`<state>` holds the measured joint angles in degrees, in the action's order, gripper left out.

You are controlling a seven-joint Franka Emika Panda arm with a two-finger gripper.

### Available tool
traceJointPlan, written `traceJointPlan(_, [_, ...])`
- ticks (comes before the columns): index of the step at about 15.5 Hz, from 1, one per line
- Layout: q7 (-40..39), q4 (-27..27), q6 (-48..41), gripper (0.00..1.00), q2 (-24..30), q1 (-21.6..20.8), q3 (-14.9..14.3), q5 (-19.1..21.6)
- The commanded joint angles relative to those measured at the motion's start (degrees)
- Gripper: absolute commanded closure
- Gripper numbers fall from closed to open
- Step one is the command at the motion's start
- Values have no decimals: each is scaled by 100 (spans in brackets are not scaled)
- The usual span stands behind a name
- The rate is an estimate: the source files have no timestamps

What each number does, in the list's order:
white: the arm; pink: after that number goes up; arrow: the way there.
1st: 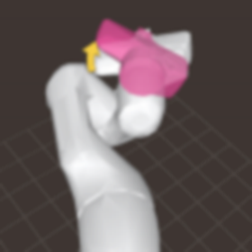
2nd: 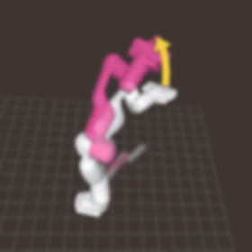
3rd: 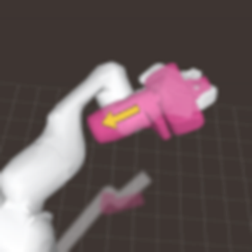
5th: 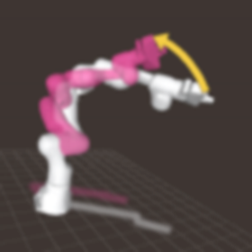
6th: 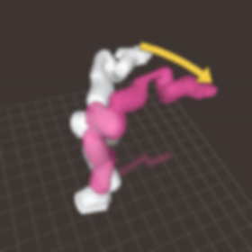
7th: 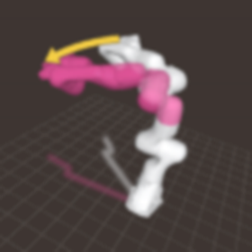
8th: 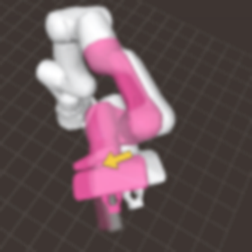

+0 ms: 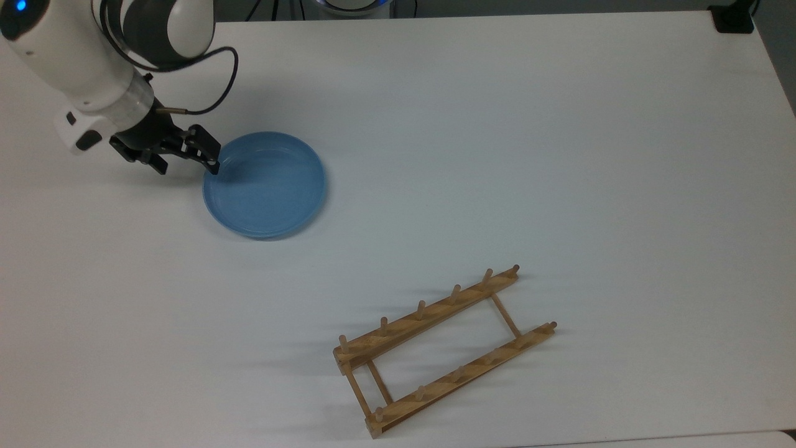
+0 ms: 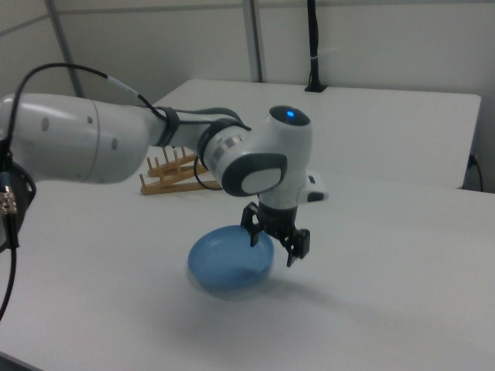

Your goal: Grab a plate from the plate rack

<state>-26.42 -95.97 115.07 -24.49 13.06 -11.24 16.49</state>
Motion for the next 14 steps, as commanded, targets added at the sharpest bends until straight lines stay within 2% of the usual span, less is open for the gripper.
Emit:
traceJointPlan(1, [645, -54, -308, 0, 804, -548, -124, -381])
traceJointPlan(5, [1707, 8, -1126, 0, 1481, -1391, -98, -1313])
traceJointPlan(8, [2088, 0, -1250, 0, 1859, -1858, -80, -1455])
traceJointPlan(12, [2097, -35, -1294, 0, 2001, -2122, -54, -1447])
traceJointPlan(14, [2097, -35, -1277, 0, 1966, -2123, -54, -1447])
